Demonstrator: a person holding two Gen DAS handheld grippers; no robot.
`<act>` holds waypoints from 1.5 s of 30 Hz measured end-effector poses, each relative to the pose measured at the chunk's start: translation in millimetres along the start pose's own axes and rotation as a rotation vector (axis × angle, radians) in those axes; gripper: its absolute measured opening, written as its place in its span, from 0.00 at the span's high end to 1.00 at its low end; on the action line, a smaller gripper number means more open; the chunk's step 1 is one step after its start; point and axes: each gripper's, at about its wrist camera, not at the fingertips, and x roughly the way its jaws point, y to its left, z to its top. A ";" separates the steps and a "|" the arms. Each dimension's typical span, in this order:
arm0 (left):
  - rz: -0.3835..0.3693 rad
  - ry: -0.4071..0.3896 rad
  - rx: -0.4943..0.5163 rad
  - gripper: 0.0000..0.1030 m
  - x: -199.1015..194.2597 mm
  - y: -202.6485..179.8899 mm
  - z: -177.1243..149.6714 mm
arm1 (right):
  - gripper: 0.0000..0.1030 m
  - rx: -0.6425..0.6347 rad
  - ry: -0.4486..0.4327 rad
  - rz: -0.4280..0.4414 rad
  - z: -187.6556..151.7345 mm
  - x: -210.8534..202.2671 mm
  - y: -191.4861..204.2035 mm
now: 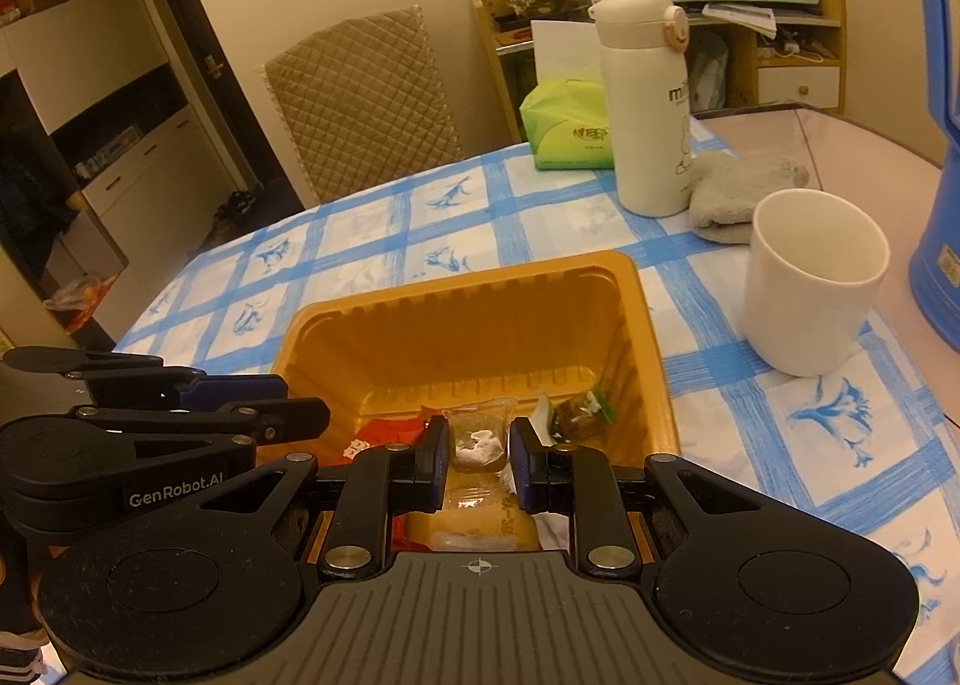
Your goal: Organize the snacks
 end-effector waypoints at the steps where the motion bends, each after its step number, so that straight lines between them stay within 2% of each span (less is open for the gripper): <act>1: 0.001 0.000 -0.003 0.78 -0.7 0.1 0.1 | 0.79 0.001 0.001 0.005 0.9 1.3 0.1; 5: 0.012 0.001 -0.013 0.76 -3.0 1.4 1.0 | 0.78 0.004 -0.009 0.032 4.4 5.1 -0.3; 8: 0.020 0.004 -0.032 0.72 -5.7 3.4 -0.2 | 0.78 0.005 -0.048 0.060 5.4 3.3 0.0; 12: 0.032 0.004 -0.056 0.68 -12.5 6.3 -4.0 | 0.76 0.045 -0.055 0.087 6.4 1.1 -3.7; 13: 0.033 0.005 -0.063 0.67 -14.8 7.1 -5.5 | 0.72 0.051 -0.054 0.092 6.0 -0.4 -4.4; 16: 0.036 0.003 -0.091 0.64 -24.4 9.8 -11.1 | 0.42 0.059 -0.071 0.074 3.3 -9.8 -4.8; 21: 0.056 -0.010 -0.120 0.58 -48.9 11.5 -22.2 | 0.32 0.054 -0.073 0.055 -2.2 -30.0 -4.5; 23: 0.065 -0.016 -0.124 0.56 -60.0 11.0 -26.7 | 0.25 0.054 -0.064 0.037 -5.1 -37.5 -3.7; 26: 0.068 -0.034 -0.140 0.46 -79.5 10.7 -35.6 | 0.21 0.048 -0.055 0.031 -10.5 -49.9 -1.4; 36: 0.096 -0.024 -0.207 0.33 -140.7 19.9 -84.5 | 0.18 -0.006 0.023 0.041 -45.5 -86.9 36.6; 45: 0.123 0.023 -0.263 0.33 -184.0 41.5 -139.4 | 0.18 -0.035 0.086 0.047 -88.6 -106.5 94.3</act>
